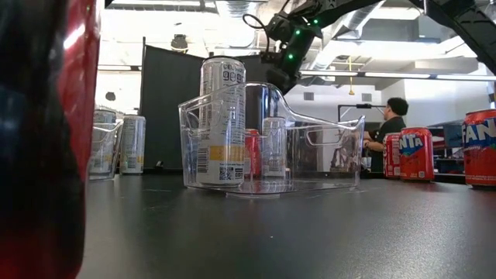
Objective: Sort soda cans
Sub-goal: Put the white soda can into the middle transparent bin
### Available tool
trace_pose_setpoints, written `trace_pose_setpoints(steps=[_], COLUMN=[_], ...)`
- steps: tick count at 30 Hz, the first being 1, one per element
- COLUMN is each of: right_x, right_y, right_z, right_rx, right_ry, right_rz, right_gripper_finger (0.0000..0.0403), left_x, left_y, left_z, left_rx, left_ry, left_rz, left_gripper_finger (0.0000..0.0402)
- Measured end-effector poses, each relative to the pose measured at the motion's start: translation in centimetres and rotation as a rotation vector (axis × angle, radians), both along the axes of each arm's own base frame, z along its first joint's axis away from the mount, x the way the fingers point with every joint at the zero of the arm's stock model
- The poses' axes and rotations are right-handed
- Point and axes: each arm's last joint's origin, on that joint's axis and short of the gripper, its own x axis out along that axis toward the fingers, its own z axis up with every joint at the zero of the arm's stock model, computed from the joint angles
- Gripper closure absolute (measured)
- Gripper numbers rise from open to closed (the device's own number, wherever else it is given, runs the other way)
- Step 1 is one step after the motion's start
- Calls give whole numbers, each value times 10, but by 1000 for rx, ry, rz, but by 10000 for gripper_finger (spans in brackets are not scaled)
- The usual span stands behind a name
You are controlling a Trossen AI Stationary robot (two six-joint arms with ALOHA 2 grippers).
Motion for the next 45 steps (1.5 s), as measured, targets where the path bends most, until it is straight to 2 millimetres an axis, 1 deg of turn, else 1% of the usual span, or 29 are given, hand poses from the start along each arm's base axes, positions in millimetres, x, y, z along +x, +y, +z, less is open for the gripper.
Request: trace_pose_setpoints(steps=[3,9,13,18,21,24,27,30,36,38,41,45], right_x=[0,-8,-8,-8,-11,-14,-15,-18,-20,-21,-21,-22], right_y=[1,2,1,4,6,5,4,1,-1,1,1,5], right_z=[-1,-5,-5,-6,-8,-9,-8,-8,-10,-6,7,26], right_rx=[23,68,27,12,16,-24,-60,-55,33,48,63,164], right_ry=[-8,59,84,132,189,254,262,263,219,209,150,17], right_rz=[-8,-22,-55,-25,-7,-51,-126,-150,-70,-50,-12,125], right_gripper_finger=[6,5,9,9,9,9,9,9,5,4,4,4], left_x=[0,0,0,0,0,0,0,0,0,0,0,0], left_y=[0,0,0,0,0,0,0,0,0,0,0,0], left_z=[0,0,0,0,0,0,0,0,0,0,0,0], left_rx=[2,2,5,6,6,6,6,5,4,6,9,12], left_ry=[-1,0,0,0,1,0,0,0,0,0,4,6], left_rz=[1,1,2,2,2,2,3,2,2,2,4,5], left_gripper_finger=[301,301,301,301,301,301,301,301,301,301,301,301])
